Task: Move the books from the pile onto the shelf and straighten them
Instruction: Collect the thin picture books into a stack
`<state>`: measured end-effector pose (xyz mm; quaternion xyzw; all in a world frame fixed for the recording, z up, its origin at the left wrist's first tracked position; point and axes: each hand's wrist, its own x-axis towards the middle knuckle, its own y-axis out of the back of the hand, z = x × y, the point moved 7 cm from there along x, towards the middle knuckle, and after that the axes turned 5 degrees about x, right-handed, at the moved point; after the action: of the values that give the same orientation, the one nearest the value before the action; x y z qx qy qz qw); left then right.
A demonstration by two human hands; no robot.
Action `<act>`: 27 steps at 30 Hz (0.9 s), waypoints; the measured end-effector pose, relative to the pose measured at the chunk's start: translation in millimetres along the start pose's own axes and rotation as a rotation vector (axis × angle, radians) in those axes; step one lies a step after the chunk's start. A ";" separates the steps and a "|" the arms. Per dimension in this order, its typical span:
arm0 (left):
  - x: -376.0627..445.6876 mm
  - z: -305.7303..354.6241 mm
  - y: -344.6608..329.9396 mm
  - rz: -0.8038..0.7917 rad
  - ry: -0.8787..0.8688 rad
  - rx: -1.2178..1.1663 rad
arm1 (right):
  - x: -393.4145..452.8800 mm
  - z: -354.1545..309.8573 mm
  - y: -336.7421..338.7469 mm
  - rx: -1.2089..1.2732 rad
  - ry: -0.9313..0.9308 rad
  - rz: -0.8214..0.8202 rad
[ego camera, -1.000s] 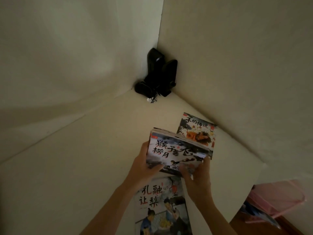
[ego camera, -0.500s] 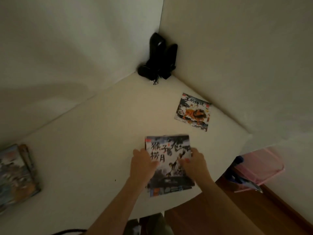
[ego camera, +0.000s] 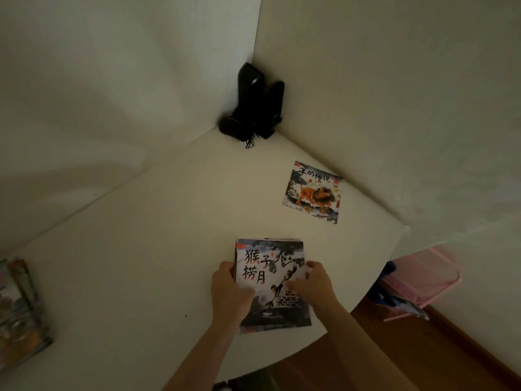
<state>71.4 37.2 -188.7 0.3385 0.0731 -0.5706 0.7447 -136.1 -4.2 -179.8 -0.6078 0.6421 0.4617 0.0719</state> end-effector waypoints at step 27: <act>162.7 183.6 -110.8 -0.032 -0.195 0.094 | 153.5 -89.8 121.7 0.265 0.128 0.248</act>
<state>-24.2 -214.1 -176.3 0.3146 -0.0213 -0.6156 0.7222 -235.6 -195.0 -168.1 -0.5376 0.7703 0.3390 0.0528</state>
